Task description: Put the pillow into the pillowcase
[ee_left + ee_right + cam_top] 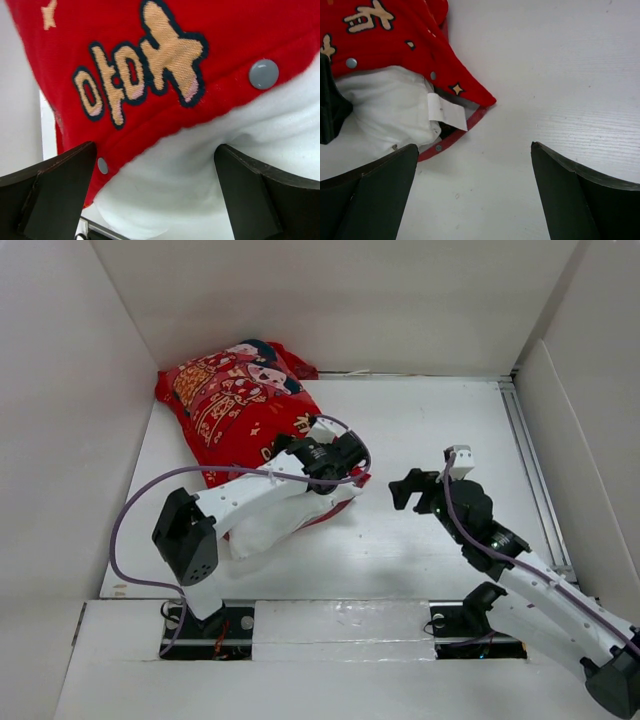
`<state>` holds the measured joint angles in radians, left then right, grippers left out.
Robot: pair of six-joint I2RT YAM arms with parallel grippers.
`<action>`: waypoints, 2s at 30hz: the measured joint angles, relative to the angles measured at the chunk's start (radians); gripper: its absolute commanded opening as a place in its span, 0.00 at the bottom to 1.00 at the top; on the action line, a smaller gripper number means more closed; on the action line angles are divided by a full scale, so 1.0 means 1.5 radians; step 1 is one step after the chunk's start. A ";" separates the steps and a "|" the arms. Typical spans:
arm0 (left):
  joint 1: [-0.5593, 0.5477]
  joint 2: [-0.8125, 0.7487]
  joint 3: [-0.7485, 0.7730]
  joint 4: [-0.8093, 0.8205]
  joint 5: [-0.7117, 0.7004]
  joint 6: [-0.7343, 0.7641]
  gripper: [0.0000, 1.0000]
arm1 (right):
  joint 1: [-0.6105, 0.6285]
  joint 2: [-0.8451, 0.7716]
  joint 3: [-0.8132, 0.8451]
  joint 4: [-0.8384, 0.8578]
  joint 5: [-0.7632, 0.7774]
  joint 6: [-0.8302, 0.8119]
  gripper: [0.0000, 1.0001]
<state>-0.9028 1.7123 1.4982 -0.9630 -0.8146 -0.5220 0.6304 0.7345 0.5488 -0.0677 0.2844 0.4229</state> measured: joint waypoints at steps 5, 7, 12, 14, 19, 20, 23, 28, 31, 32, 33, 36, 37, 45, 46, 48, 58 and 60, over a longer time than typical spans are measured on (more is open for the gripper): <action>-0.011 0.005 0.010 -0.047 -0.052 -0.055 1.00 | -0.001 0.022 -0.019 0.004 -0.040 0.000 1.00; -0.020 0.007 0.023 -0.062 -0.063 -0.065 1.00 | 0.001 0.030 -0.026 0.008 -0.049 0.000 1.00; -0.032 -0.006 0.057 -0.074 -0.073 -0.065 1.00 | 0.025 0.031 -0.037 0.033 -0.064 -0.001 1.00; -0.019 -0.024 0.059 -0.069 -0.069 -0.052 1.00 | 0.038 0.032 -0.045 0.055 -0.074 -0.003 1.00; 0.042 -0.089 0.058 -0.027 -0.044 0.004 1.00 | 0.064 0.060 -0.063 0.113 -0.104 -0.005 1.00; 0.054 -0.097 0.057 -0.018 -0.037 0.014 1.00 | 0.068 0.070 -0.064 0.122 -0.108 -0.005 1.00; 0.087 -0.109 0.057 0.004 -0.008 0.040 0.98 | 0.082 0.094 -0.064 0.140 -0.112 -0.006 1.00; 0.092 -0.110 0.021 0.036 0.046 0.066 0.98 | 0.096 0.100 -0.064 0.145 -0.113 -0.006 1.00; 0.091 -0.111 -0.009 0.041 0.076 0.076 0.98 | 0.096 0.100 -0.064 0.153 -0.113 -0.006 1.00; 0.091 -0.111 -0.015 0.042 0.083 0.077 0.98 | 0.097 0.100 -0.064 0.155 -0.113 -0.006 1.00; 0.091 -0.112 -0.021 0.043 0.088 0.078 0.98 | 0.098 0.100 -0.064 0.157 -0.113 -0.006 1.00; 0.091 -0.114 -0.027 0.044 0.096 0.078 0.98 | 0.102 0.101 -0.064 0.161 -0.114 -0.006 1.00; 0.091 -0.114 -0.028 0.045 0.096 0.078 0.98 | 0.104 0.101 -0.064 0.161 -0.113 -0.006 1.00; 0.097 -0.111 -0.030 0.046 0.095 0.072 0.80 | 0.119 0.108 -0.064 0.174 -0.114 -0.006 1.00; 0.097 -0.109 -0.030 0.047 0.095 0.071 0.72 | 0.121 0.109 -0.064 0.175 -0.114 -0.006 1.00; 0.097 -0.103 -0.030 0.048 0.095 0.070 0.64 | 0.122 0.114 -0.064 0.178 -0.119 -0.006 1.00; 0.097 -0.027 0.027 0.021 0.045 0.053 0.06 | 0.182 0.174 -0.064 0.275 -0.143 -0.029 1.00; 0.090 -0.012 0.059 0.000 0.025 0.043 0.00 | 0.214 0.193 -0.065 0.299 -0.136 -0.042 1.00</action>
<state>-0.7673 1.6947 1.5867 -0.9634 -0.7769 -0.4572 0.9512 1.0241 0.4519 0.3801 0.0811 0.3595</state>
